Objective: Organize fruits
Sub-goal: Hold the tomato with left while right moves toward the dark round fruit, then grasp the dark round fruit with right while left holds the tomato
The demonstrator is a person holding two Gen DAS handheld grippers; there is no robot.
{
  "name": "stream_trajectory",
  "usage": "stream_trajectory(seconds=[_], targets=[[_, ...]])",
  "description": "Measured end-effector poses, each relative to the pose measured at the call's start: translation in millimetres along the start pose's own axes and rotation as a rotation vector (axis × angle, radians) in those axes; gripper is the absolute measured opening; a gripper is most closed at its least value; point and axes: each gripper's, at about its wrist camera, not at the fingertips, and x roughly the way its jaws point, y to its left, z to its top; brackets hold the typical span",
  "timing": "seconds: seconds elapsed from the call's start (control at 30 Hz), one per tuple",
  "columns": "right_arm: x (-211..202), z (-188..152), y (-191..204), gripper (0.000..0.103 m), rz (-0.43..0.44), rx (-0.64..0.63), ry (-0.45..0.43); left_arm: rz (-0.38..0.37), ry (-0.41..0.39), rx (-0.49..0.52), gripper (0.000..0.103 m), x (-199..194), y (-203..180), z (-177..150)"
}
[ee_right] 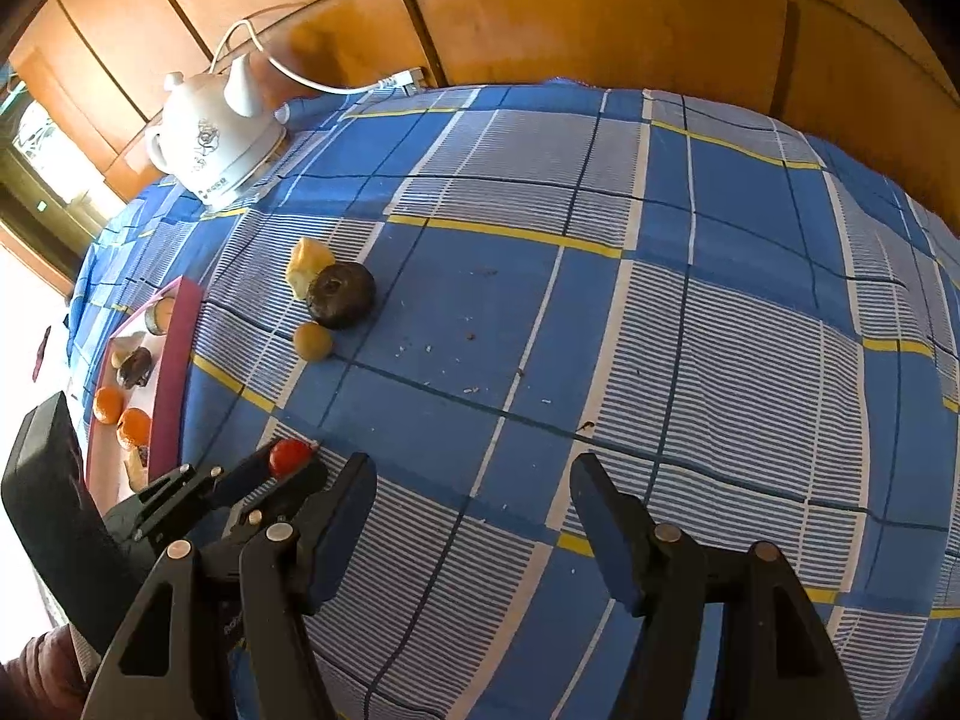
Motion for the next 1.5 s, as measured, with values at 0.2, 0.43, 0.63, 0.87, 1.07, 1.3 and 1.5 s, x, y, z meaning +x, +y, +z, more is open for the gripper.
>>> stream_trajectory(seconds=[0.2, 0.43, 0.63, 0.87, 1.07, 1.3, 1.5], targets=[[1.2, -2.0, 10.2, 0.067, 0.049, -0.043, -0.007, -0.015, 0.0, 0.061, 0.025, -18.3, -7.6, -25.3], [15.8, -9.9, 23.4, 0.067, 0.089, -0.099, 0.043, -0.032, -0.047, 0.11, 0.025, -26.5, -10.2, -42.8], [22.7, -7.7, 38.0, 0.062, 0.124, -0.114, 0.057, -0.031, -0.084, 0.145, 0.025, -28.7, -12.0, -48.2], [43.5, 30.0, 64.0, 0.051, 0.182, -0.06, 0.061, -0.037, -0.106, 0.154, 0.026, -30.3, -11.4, -52.4], [63.2, 53.2, 74.6, 0.051, 0.15, -0.009, 0.06, -0.057, -0.116, 0.151, 0.026, -31.4, -7.6, -55.0], [84.8, 79.2, 82.3, 0.058, 0.063, -0.072, 0.061, -0.073, -0.121, 0.135, 0.026, -30.6, -4.2, -55.4], [109.7, 85.7, 95.5, 0.051, -0.052, -0.17, 0.085, -0.088, -0.12, 0.123, 0.026, -30.0, -1.6, -55.2]])
